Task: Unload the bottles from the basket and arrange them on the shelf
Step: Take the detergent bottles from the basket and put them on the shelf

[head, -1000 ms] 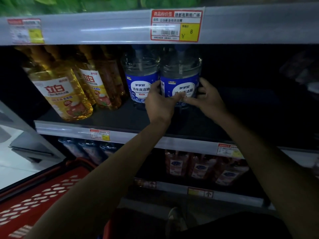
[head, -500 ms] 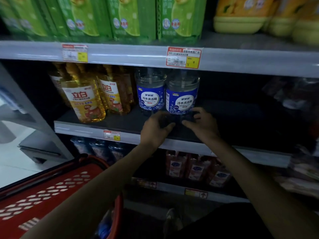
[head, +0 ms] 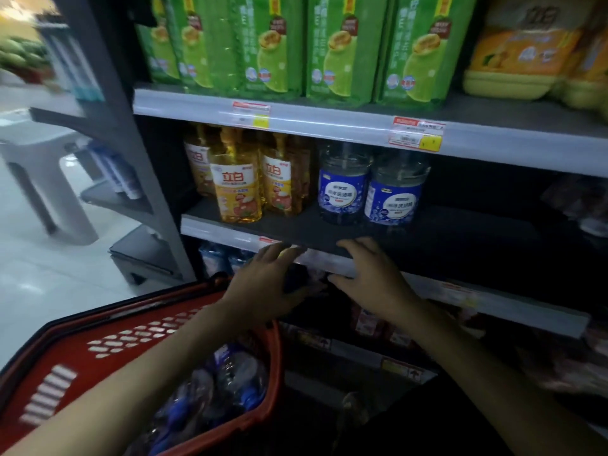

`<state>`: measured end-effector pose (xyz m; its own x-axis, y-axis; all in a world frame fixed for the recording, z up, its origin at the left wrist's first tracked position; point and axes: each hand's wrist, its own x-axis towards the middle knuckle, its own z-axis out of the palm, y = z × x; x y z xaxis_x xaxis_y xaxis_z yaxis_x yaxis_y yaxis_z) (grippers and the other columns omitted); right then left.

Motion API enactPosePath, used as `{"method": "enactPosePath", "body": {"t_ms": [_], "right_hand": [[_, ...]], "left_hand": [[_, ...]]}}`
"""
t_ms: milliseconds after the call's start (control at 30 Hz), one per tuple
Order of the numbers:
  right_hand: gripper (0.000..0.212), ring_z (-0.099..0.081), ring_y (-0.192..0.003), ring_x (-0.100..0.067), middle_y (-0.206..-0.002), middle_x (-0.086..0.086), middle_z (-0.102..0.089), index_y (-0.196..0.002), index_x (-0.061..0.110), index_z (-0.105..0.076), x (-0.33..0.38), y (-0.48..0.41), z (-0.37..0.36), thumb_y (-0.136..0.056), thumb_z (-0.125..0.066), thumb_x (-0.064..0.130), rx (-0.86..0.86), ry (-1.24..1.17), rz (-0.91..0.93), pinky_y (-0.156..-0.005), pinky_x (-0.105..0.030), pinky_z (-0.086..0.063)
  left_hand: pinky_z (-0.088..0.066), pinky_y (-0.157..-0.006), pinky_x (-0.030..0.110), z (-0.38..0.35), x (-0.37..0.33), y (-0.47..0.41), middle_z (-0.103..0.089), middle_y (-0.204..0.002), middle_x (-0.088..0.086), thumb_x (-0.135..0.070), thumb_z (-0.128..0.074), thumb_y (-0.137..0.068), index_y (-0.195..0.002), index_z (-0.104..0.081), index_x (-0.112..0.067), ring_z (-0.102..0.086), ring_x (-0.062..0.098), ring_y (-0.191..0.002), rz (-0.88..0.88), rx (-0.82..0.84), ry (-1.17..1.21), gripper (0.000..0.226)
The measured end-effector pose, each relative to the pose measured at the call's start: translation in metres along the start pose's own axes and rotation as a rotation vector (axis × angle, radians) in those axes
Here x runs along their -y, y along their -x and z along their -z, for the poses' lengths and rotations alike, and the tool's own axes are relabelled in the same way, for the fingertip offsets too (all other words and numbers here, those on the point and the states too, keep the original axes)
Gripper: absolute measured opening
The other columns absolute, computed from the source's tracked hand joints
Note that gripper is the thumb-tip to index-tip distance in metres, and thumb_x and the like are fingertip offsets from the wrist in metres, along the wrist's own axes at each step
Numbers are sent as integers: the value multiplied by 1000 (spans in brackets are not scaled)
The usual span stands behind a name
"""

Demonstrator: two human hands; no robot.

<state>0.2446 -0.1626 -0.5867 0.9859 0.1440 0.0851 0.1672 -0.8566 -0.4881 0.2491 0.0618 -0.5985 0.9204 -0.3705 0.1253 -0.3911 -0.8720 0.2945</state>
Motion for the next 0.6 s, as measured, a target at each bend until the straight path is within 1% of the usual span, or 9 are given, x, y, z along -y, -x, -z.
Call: {"method": "enactPosePath", "body": {"t_ms": [67, 100, 133, 167, 233, 333, 433, 500, 600], "right_hand": [[66, -49, -128, -25, -148, -3, -39, -149, 19, -44, 18, 4, -15, -93, -72, 39, 60, 6, 44, -101, -40, -46], [66, -47, -130, -25, -150, -2, -36, -150, 20, -43, 27, 5, -23, -94, -71, 41, 91, 25, 72, -103, -42, -46], [68, -44, -134, -25, -153, -1, -32, -151, 22, -41, 36, 5, -32, -94, -70, 44, 121, 52, 98, -106, -43, -45], [71, -41, -139, -25, -156, 0, -29, -152, 24, -39, 44, 6, -41, -93, -70, 47, 149, 84, 121, -110, -45, -43], [78, -33, -146, -26, -158, 0, -25, -155, 28, -33, 61, 6, -58, -90, -68, 53, 201, 159, 167, -115, -47, -38], [81, -26, -149, -29, -161, -2, -21, -156, 33, -27, 88, 11, -84, -89, -68, 54, 305, 187, 235, -120, -47, -32], [82, -21, -152, -29, -164, -3, -17, -159, 31, -24, 109, 18, -111, -92, -66, 51, 427, 209, 295, -123, -44, -28], [81, -25, -149, -28, -161, -2, -19, -159, 29, -22, 120, 22, -132, -93, -65, 51, 500, 239, 329, -121, -44, -32], [80, -33, -143, -28, -156, -4, -27, -158, 27, -25, 134, 26, -168, -93, -65, 51, 588, 283, 363, -114, -43, -38]], "left_hand": [[-39, -113, 46, 9, 20, 31, -30, -164, -1, -70, -49, -84, -159, -27, -34, -31, 25, -149, 17, 27, -52, 86], [-35, -116, 45, 12, 32, 47, -28, -165, -1, -74, -40, -80, -159, -25, -35, -30, 26, -150, 29, 45, -83, 89], [-30, -119, 43, 13, 44, 63, -26, -166, 0, -76, -35, -78, -160, -24, -35, -27, 26, -152, 38, 66, -122, 92], [-26, -121, 41, 14, 57, 78, -24, -167, -1, -76, -35, -79, -161, -22, -36, -24, 25, -153, 47, 81, -160, 92], [-24, -122, 40, 16, 83, 109, -24, -168, -2, -72, -47, -85, -161, -23, -37, -25, 24, -153, 68, 82, -207, 87], [-34, -117, 44, 16, 119, 151, -34, -164, 2, -71, -52, -83, -158, -32, -35, -36, 27, -148, 140, 97, -226, 86], [-42, -112, 43, 9, 146, 185, -44, -158, 4, -72, -50, -81, -156, -38, -32, -46, 28, -141, 195, 126, -241, 86], [-47, -106, 43, -1, 161, 204, -51, -151, 5, -70, -51, -81, -152, -44, -31, -54, 29, -134, 216, 148, -261, 81], [-54, -93, 40, -20, 183, 227, -61, -140, 3, -67, -50, -84, -145, -54, -31, -63, 27, -122, 269, 161, -220, 72]]}}
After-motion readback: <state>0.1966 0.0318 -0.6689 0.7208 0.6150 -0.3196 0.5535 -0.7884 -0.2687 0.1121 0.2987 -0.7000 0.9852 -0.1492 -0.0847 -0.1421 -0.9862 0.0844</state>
